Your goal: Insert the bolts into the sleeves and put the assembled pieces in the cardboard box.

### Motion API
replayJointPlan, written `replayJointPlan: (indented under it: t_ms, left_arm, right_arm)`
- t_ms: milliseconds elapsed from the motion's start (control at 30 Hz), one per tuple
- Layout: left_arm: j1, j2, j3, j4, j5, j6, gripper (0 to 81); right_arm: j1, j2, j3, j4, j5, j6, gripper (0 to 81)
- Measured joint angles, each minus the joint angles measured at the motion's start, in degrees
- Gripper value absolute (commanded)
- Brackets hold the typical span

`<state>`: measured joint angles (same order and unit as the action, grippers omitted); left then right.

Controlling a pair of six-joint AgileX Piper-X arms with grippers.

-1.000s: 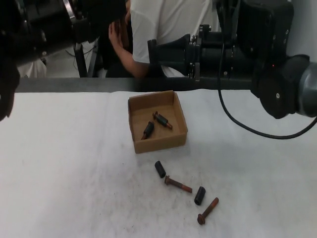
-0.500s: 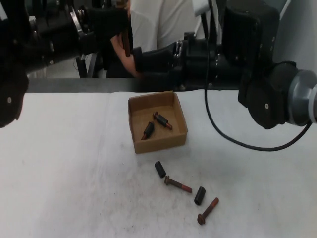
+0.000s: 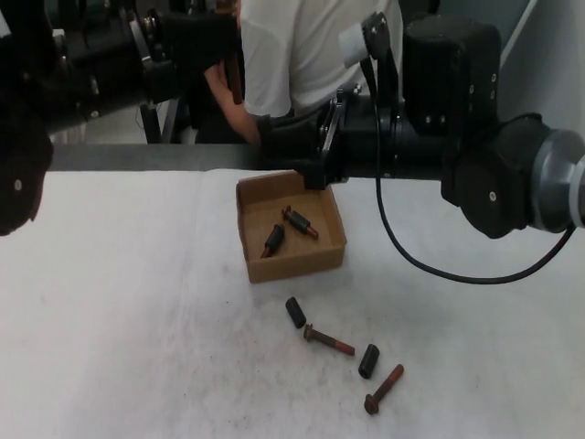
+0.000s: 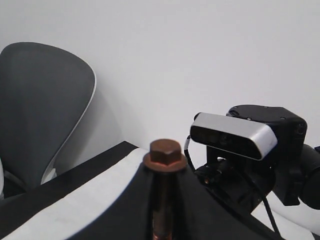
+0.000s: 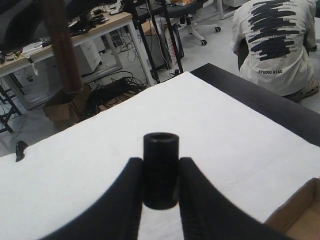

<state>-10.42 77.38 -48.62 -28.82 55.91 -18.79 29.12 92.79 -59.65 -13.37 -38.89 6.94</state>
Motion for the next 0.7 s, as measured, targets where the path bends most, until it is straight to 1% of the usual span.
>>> replayJointPlan:
  t_ms: [133, 200, 267, 433, 700]
  left_arm:
    - [0.0, 0.0, 0.0, -2.62, -0.65, -0.97, 0.2]
    - [0.0, 0.0, 0.0, -3.89, -0.74, -2.0, 0.2]
    - [0.0, 0.0, 0.0, -5.5, -0.9, -3.31, 0.2]
    - [0.0, 0.0, 0.0, -5.88, -0.9, -3.7, 0.2]
    - [0.0, 0.0, 0.0, -5.88, -1.96, -3.9, 0.2]
  right_arm:
    - [0.7, 0.0, 0.05, -2.63, 0.01, 2.74, 0.8]
    - [1.39, 0.0, 0.05, -6.8, -0.04, 5.6, 0.8]
    - [1.62, 0.0, 0.05, -8.38, -0.17, 6.82, 0.8]
    - [1.57, 0.0, 0.15, -9.3, -0.14, 7.71, 0.8]
    - [1.57, 0.0, 0.14, -14.28, -0.21, 10.17, 0.8]
